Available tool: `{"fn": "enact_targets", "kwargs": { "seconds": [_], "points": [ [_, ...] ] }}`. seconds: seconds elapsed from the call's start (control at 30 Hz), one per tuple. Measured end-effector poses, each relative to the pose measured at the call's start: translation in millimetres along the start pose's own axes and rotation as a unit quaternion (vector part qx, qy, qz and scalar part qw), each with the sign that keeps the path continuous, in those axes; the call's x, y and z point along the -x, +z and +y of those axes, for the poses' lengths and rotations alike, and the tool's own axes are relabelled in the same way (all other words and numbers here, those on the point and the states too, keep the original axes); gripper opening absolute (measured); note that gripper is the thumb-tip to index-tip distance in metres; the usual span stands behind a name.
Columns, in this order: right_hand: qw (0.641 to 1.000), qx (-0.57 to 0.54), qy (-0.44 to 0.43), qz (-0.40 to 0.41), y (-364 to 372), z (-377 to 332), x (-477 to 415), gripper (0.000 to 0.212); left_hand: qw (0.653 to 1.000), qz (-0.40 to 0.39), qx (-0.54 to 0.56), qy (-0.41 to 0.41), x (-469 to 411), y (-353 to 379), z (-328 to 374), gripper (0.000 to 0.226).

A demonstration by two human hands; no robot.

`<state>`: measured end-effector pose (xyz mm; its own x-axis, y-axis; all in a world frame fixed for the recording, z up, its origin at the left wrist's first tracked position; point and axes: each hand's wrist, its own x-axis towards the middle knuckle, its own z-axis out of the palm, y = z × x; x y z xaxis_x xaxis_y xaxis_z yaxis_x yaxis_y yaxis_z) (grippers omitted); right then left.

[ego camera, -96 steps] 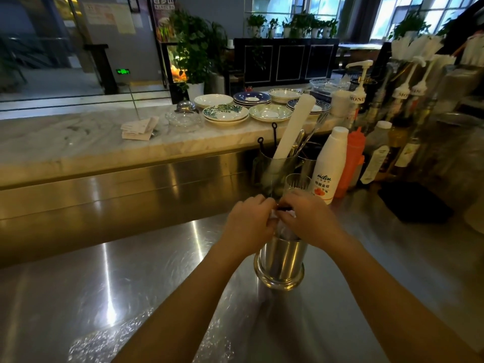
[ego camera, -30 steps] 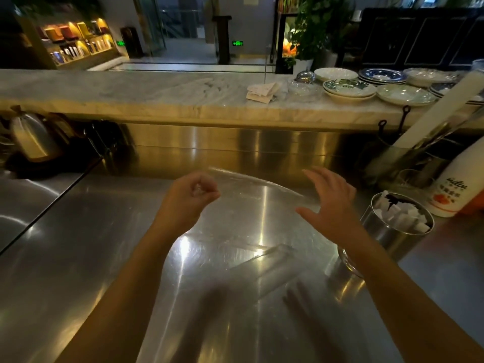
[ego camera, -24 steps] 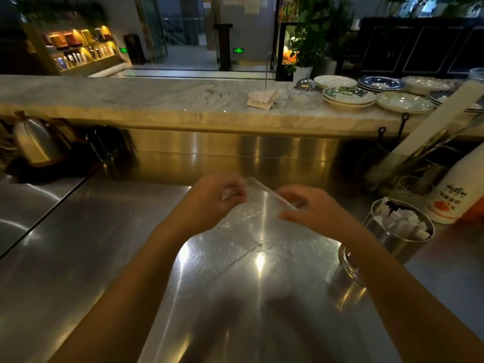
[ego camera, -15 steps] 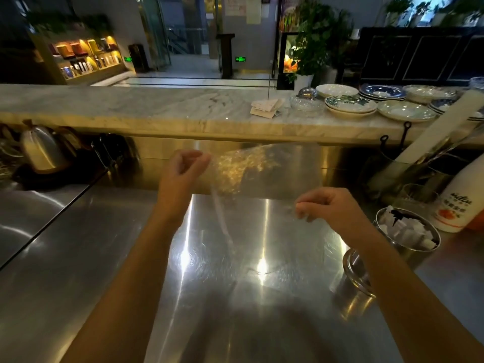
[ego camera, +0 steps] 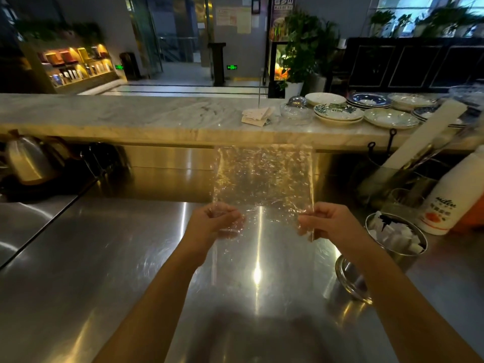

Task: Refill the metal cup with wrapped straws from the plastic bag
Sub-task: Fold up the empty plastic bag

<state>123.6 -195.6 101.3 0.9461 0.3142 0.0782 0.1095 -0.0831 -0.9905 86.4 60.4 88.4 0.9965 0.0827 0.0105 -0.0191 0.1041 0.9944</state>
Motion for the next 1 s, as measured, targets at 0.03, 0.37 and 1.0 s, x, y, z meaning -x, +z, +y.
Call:
{"fn": "enact_targets", "kwargs": {
  "seconds": [0.03, 0.37, 1.0],
  "points": [
    [1.0, -0.001, 0.008, -0.002, -1, 1, 1, 0.011, 1.0, -0.001, -0.003, 0.001, 0, 0, 1, 0.005],
    [0.999, -0.03, 0.018, -0.022, -4, 5, 2, 0.02, 0.997, -0.044, -0.058, 0.006, 7, 0, 14, 0.009],
    [0.995, -0.065, 0.011, -0.068, -23, 11, 4, 0.047, 0.993, -0.085, -0.085, 0.007, 1, -8, 17, 0.06]
  ]
}}
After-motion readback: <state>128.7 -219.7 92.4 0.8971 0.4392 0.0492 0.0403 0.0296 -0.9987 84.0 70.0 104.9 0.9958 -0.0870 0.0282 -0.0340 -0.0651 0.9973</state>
